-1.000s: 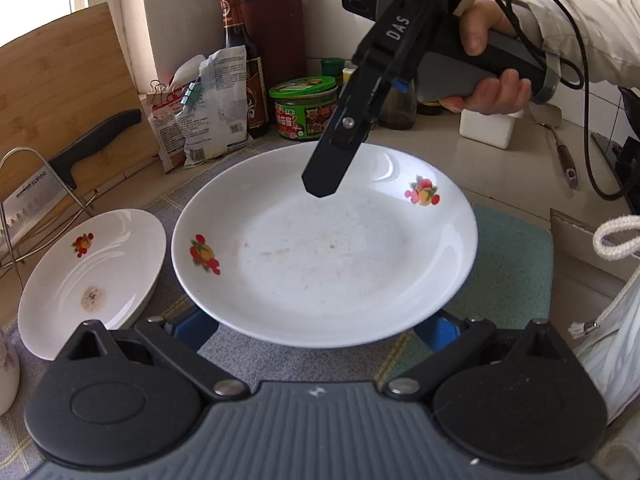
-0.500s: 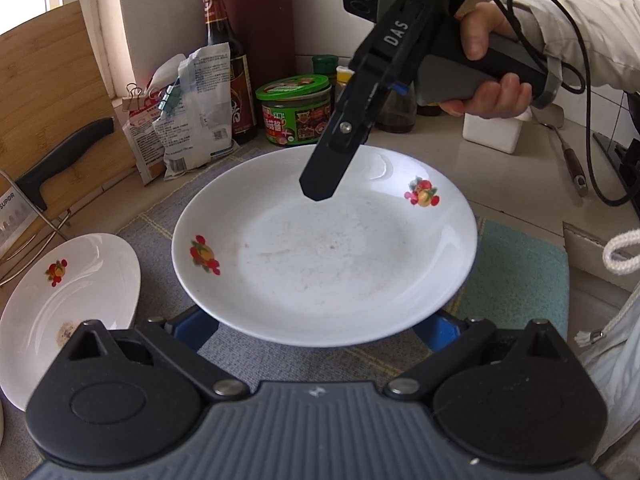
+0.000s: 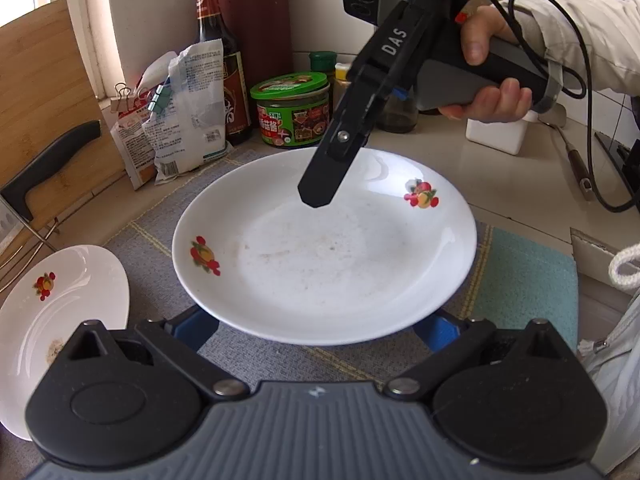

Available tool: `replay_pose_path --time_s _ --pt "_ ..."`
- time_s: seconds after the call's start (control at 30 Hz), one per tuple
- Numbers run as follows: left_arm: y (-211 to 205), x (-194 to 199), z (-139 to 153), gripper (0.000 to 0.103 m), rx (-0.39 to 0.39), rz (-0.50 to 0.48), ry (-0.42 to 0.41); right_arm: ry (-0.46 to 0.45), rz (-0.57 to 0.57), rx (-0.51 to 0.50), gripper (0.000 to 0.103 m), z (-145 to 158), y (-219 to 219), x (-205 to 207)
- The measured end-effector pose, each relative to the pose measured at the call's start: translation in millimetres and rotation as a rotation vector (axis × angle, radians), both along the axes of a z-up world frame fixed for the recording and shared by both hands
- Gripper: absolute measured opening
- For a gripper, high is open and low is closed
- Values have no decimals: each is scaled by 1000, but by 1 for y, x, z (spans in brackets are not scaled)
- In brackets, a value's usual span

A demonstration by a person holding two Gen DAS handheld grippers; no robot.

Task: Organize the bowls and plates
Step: 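Carry the white plate with both tools toward the other white plate by the jars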

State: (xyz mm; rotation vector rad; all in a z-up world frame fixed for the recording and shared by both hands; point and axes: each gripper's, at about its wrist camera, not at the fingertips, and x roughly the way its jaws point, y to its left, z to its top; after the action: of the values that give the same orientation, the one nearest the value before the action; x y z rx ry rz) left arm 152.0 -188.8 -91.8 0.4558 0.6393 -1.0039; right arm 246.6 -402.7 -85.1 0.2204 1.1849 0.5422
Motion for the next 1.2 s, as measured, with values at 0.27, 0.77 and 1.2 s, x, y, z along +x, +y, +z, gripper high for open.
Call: replay_pose_path --time_s 0.27,0.77,1.2 --pt "-4 2 0 102 2 -6 -1 6 -11 -13 103 -3 -2 -1" --pt "-14 11 -9 102 14 -29 14 8 -46 -30 103 -10 -11 -3" --pt "-17 17 -11 102 12 -35 28 7 -72 -25 103 -10 -17 -8"
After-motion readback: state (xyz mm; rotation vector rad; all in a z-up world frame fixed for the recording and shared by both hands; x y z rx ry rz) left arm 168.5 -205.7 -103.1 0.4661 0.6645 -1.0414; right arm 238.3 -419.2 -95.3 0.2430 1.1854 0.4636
